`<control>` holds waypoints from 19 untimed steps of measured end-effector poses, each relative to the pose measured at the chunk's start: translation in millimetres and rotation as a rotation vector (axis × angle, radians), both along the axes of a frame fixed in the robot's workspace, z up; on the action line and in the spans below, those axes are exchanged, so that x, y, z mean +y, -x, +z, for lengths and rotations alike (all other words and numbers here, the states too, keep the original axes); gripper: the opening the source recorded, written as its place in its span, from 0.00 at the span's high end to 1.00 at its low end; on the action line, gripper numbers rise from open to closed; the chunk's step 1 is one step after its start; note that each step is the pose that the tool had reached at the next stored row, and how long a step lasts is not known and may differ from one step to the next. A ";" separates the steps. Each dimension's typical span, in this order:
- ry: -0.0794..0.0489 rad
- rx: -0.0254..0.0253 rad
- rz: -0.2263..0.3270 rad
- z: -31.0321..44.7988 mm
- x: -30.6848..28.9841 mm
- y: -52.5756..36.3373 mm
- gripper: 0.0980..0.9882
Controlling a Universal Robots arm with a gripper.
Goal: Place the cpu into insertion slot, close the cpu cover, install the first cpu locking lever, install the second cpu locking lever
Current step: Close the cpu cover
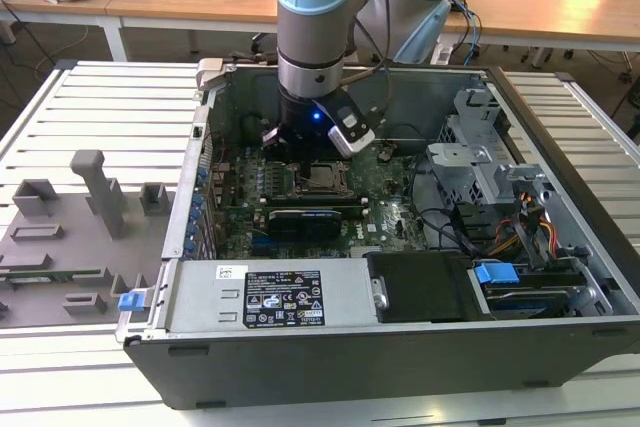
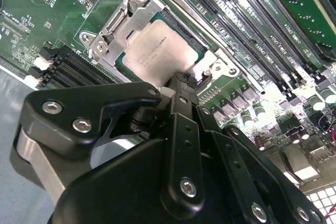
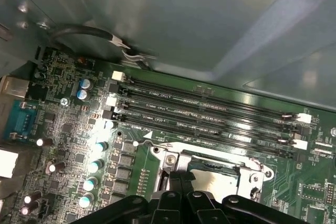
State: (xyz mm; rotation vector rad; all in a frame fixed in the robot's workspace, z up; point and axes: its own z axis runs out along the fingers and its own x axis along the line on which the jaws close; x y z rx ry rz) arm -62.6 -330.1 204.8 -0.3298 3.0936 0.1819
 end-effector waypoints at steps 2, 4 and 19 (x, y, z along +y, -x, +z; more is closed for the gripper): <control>0.000 0.0000 0.000 5.6 0.0 0.0 0.99; 0.002 0.0001 0.000 8.7 0.0 -0.1 0.99; 0.049 0.1069 -0.001 9.6 0.4 -39.4 0.99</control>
